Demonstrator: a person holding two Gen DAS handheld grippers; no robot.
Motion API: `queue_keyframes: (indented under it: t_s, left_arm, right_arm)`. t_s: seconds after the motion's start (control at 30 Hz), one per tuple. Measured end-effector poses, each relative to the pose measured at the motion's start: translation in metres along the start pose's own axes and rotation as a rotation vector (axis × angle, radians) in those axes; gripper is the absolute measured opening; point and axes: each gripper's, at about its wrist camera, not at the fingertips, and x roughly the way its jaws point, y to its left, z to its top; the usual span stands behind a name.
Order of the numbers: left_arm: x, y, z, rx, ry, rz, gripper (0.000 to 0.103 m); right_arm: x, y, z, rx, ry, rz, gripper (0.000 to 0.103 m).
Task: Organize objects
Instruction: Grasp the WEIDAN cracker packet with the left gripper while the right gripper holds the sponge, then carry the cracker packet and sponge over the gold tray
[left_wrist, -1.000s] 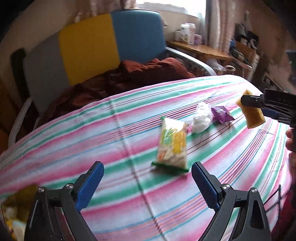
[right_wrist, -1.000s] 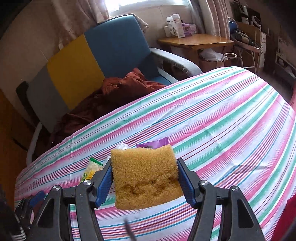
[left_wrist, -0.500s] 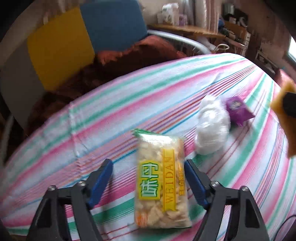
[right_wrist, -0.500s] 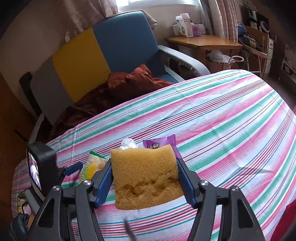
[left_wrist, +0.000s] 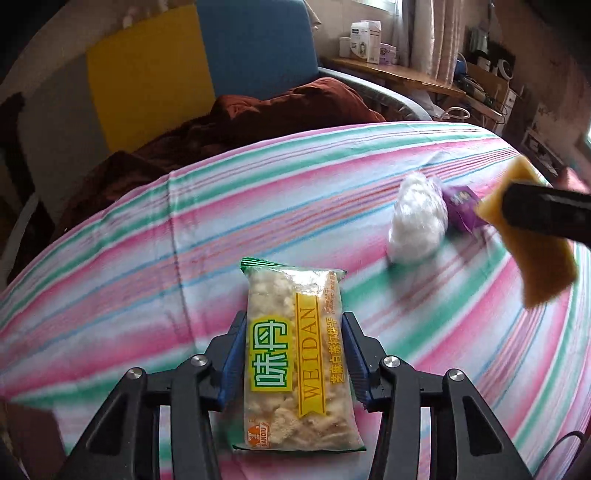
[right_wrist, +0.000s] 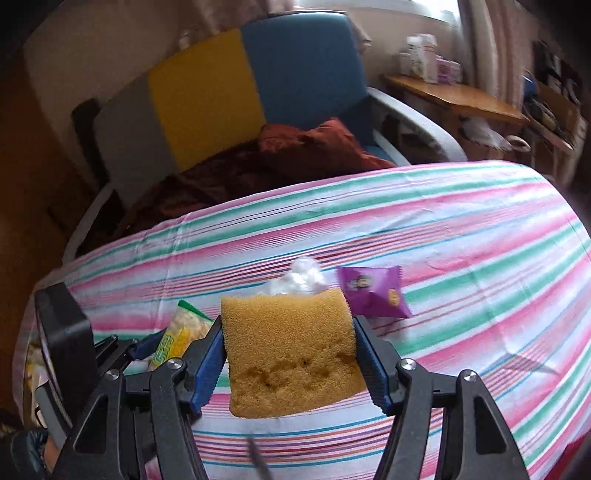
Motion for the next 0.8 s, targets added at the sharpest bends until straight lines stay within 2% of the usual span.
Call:
queue_keyframes:
  t_s: [0.13,0.43,0.63,0.8]
  left_arm:
    - [-0.015,-0.001,-0.020,-0.030,0.004,0.014,0.049]
    - [-0.046,-0.001,-0.050,-0.052,0.007,0.047,0.048]
    - [-0.082,0.007,-0.064,-0.082,-0.051,0.057,0.048]
    - [-0.127,0.023,-0.074,-0.104,-0.132,0.070,0.048]
  right_arm:
    - [0.001,0.014,-0.004,-0.066,-0.005,0.017,0.066]
    - [0.001,0.023,-0.008,-0.105,-0.015,0.036,0.066]
    - [0.007,0.038,-0.015,-0.175,0.003,0.043,0.066]
    - [0.012,0.046,-0.020,-0.212,0.023,0.042,0.066]
